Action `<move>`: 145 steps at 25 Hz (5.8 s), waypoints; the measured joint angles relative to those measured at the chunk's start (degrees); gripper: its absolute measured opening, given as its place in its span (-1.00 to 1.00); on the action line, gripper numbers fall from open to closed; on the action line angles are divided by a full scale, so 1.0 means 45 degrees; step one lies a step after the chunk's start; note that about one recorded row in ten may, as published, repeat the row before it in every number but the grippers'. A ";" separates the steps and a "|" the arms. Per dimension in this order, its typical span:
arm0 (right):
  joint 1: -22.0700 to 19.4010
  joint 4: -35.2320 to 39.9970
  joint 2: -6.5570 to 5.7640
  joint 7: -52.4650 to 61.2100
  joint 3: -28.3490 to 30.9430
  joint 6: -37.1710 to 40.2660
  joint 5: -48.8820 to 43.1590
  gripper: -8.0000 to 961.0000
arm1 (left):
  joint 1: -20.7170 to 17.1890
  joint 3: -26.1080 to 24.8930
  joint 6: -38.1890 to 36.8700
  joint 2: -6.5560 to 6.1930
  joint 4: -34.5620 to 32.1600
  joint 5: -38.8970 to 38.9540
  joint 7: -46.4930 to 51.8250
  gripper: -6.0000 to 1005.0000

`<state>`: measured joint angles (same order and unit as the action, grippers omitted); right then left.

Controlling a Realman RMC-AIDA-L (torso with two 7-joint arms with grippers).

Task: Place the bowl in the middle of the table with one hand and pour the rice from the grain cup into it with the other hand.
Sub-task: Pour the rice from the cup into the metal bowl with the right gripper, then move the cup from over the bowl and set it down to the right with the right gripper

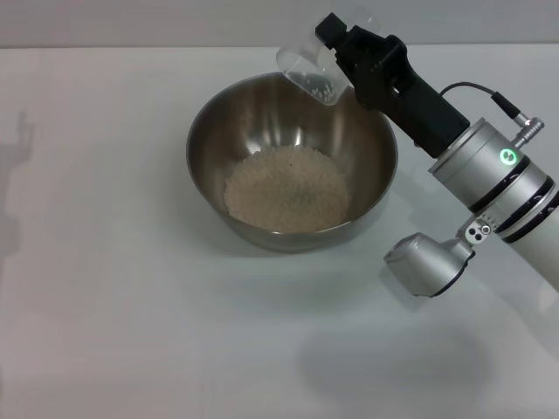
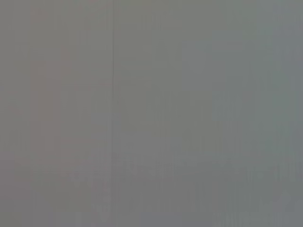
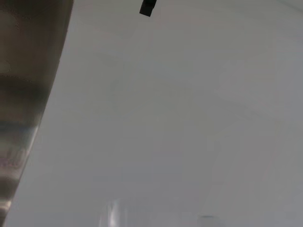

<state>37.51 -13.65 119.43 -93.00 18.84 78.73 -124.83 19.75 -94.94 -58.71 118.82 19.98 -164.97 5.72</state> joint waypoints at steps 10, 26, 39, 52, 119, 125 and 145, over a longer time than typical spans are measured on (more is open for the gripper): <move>-0.0102 -0.0289 0.0005 0.0360 0.0195 -0.0457 0.0035 -0.98 | 0.0104 0.0006 0.0000 0.0000 0.0052 0.0000 0.0000 0.40; -0.0575 -0.2038 0.0036 0.2739 0.1504 -0.0826 0.0847 -0.98 | 0.0111 -0.0035 0.0000 -0.0019 0.0144 0.0000 0.0000 0.40; -0.1082 -0.4258 0.0062 0.7036 0.1682 -0.1462 0.4712 -0.98 | 0.0160 0.0001 -0.0014 -0.0020 0.0171 -0.0001 0.0000 0.40; -0.1799 -0.5080 0.0063 0.9866 0.1694 -0.2137 0.8196 -0.98 | 0.0146 0.0006 0.0012 -0.0038 0.0233 -0.0046 -0.0010 0.40; -0.3437 -0.2670 0.0062 1.6001 0.1536 -0.4083 0.8926 -0.97 | 0.0627 0.0199 0.0268 -0.0097 0.0316 -0.0098 -0.0177 0.40; -0.3433 -0.2530 0.0063 1.6001 0.1536 -0.4165 0.8879 -0.96 | 0.0633 0.0200 0.0274 -0.0091 0.0326 -0.0098 -0.0178 0.40; -0.3344 -0.2315 0.0042 1.6008 0.1078 -0.4649 0.8841 -0.94 | 0.0631 0.0318 0.0168 -0.0058 0.0343 -0.0098 -0.0177 0.40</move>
<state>22.47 -24.07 119.61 -20.97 23.69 57.81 -85.04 22.59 -93.51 -57.95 118.56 21.52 -165.41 4.92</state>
